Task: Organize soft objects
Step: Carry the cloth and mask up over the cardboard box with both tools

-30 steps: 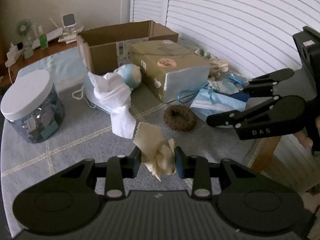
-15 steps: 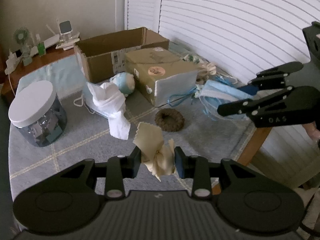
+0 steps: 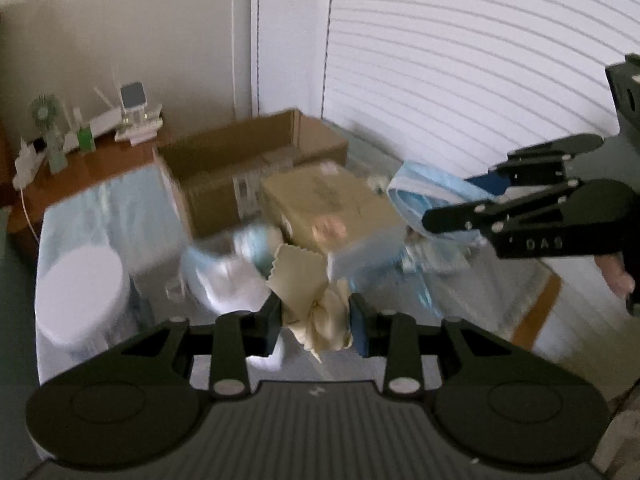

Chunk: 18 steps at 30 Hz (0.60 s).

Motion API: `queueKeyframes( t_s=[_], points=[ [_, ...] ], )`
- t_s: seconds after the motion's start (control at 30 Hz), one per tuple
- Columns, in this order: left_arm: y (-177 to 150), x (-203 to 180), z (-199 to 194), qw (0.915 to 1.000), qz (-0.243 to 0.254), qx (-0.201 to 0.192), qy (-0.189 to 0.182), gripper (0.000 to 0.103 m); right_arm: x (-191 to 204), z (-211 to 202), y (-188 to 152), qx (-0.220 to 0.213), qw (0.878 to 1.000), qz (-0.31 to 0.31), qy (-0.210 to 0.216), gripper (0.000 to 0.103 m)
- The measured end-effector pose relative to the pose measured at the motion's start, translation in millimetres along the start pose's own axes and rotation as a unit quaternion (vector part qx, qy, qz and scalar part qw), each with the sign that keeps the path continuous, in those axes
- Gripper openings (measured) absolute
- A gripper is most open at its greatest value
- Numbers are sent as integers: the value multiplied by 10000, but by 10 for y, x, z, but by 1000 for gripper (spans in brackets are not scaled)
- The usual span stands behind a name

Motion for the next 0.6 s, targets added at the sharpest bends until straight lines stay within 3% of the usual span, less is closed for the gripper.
queueKeyframes(
  t_s=[0.33,0.6],
  points=[
    [824,466,630,9994,136,-239,224,34,-243,314,351,-206,9995,225,-69,40],
    [1174,814,1208,9991,78,-184,383,34,-375,524,496,-227,9993,277,-128,40]
  ],
)
Point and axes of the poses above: each gripper's, at about its wrist camera, not at the fingertips, and z roughly the way its jaws point, x to its left, y to its top, the point moved 7 cm from there along z, roughly the way its jaws point, and after that the axes turned 7 degrees about -x, right-handed, at the moved point
